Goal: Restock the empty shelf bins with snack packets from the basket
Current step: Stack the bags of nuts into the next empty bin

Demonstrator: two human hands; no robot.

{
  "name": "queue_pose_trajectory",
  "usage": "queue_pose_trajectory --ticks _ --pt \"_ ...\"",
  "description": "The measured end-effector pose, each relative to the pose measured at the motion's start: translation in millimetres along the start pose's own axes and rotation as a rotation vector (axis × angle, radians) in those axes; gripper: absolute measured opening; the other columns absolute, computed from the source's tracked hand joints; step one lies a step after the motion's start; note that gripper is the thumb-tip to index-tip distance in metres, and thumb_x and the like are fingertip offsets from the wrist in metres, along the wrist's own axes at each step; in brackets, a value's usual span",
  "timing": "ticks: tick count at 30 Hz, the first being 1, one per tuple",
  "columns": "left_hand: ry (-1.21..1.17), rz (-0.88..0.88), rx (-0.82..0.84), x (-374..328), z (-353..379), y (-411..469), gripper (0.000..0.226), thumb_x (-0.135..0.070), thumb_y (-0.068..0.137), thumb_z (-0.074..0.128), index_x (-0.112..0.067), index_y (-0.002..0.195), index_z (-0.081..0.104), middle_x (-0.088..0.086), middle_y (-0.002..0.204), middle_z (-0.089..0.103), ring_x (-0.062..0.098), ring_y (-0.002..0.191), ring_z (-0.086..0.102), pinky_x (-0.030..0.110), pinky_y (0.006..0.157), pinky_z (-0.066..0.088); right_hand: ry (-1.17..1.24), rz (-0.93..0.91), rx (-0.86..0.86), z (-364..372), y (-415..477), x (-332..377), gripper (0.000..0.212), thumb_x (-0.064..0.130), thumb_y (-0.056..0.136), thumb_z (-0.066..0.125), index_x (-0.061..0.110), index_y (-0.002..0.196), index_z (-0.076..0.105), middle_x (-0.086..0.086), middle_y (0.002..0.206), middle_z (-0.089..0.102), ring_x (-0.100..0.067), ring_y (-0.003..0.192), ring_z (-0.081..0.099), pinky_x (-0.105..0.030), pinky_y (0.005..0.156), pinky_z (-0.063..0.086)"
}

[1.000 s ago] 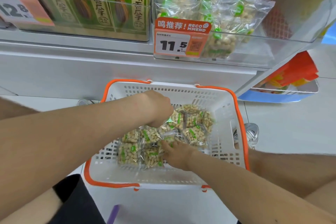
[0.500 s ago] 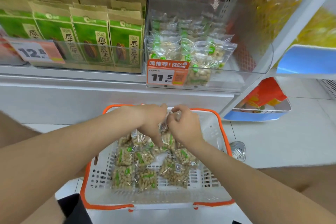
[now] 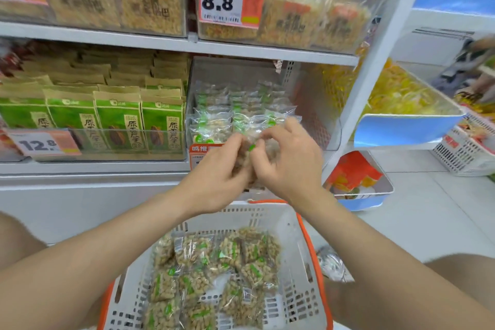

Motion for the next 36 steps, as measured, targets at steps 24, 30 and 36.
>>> queue_pose_trajectory --ticks 24,30,36 --pt "0.88 0.022 0.09 5 13 81 0.042 -0.05 0.108 0.031 -0.028 0.126 0.061 -0.005 0.148 0.054 0.022 0.135 0.051 0.047 0.101 0.035 -0.19 -0.081 0.47 20 111 -78 0.024 0.04 0.095 0.069 0.025 0.114 0.066 -0.003 0.1 0.071 -0.033 0.101 0.064 -0.043 0.083 0.054" --pt "0.865 0.031 0.071 6 7 84 0.028 -0.037 0.11 0.04 -0.033 0.114 0.067 -0.011 0.127 0.059 0.021 0.118 0.056 0.04 0.087 0.035 -0.228 0.105 0.83 77 75 -110 0.015 0.031 0.096 0.07 0.032 0.106 0.059 -0.01 0.105 0.066 -0.032 0.094 0.064 -0.04 0.082 0.054" --pt "0.81 0.075 0.065 5 11 87 0.025 -0.024 0.108 0.047 -0.025 0.111 0.072 -0.006 0.126 0.063 0.023 0.118 0.06 0.039 0.089 0.044 -0.248 0.138 0.902 87 67 -112 0.034 0.02 0.077 0.085 0.033 0.092 0.057 0.001 0.095 0.055 -0.022 0.094 0.057 -0.037 0.074 0.05"
Point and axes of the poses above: each hand's wrist, its own y-axis towards the middle knuckle, its own z-axis out of the palm, x = y × z, the point moved 10 cm from there along y, towards the middle knuckle
